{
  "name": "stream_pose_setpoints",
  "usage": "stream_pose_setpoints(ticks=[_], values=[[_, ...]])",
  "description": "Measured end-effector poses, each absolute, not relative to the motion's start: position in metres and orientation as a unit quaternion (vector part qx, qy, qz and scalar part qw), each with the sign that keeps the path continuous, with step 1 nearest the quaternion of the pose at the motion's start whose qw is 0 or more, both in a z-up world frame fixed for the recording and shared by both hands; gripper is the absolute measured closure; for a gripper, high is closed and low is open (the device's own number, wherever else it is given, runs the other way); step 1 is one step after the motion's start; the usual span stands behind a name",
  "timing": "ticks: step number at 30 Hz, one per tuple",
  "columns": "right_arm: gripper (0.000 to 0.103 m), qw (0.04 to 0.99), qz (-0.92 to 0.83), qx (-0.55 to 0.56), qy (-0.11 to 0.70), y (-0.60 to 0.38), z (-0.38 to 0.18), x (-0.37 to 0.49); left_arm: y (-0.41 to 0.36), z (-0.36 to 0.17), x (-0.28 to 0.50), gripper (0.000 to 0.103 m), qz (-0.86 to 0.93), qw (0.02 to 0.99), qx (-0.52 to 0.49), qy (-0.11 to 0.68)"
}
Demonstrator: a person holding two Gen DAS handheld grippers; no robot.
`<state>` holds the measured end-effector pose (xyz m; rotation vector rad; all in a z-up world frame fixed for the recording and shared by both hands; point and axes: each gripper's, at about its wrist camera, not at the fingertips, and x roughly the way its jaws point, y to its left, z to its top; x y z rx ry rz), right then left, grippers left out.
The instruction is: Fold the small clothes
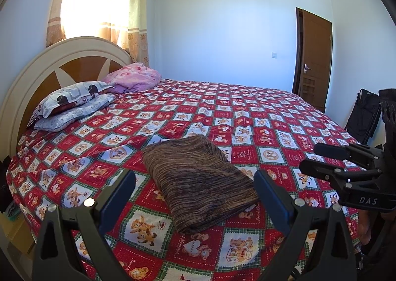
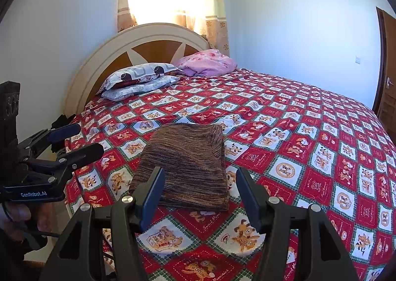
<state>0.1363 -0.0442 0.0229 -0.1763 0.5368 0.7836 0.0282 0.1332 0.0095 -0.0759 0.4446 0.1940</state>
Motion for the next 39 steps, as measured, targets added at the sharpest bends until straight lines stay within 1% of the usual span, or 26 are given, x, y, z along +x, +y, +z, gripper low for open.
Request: stream_pose_setpoints(ticks=[17,19,22,26,32,39], values=[[0.041,0.885,0.382,-0.083,0.252,-0.044,0.027,0.133,0.133,0.009,0.028,0.004,0.095,0.97,-0.038,0.221],[0.041,0.885,0.383,-0.082,0.252,-0.045,0.027,0.133,0.132,0.008,0.028,0.001,0.095,0.969,-0.038,0.224],[0.041,0.887,0.383,-0.078,0.248,-0.044,0.029,0.13,0.131,0.007,0.026,0.0,0.095,0.969,-0.04,0.224],[0.033,0.892,0.378,-0.069,0.239,-0.047,0.031,0.127,0.128,0.005,0.024,0.0,0.094,0.969,-0.041,0.226],[0.033,0.892,0.378,-0.072,0.238,-0.046,0.03,0.126,0.126,0.008,0.024,0.0,0.103,0.968,-0.034,0.227],[0.033,0.891,0.38,-0.079,0.237,-0.043,0.028,0.124,0.136,0.006,0.029,0.0,0.102,0.963,-0.058,0.243]])
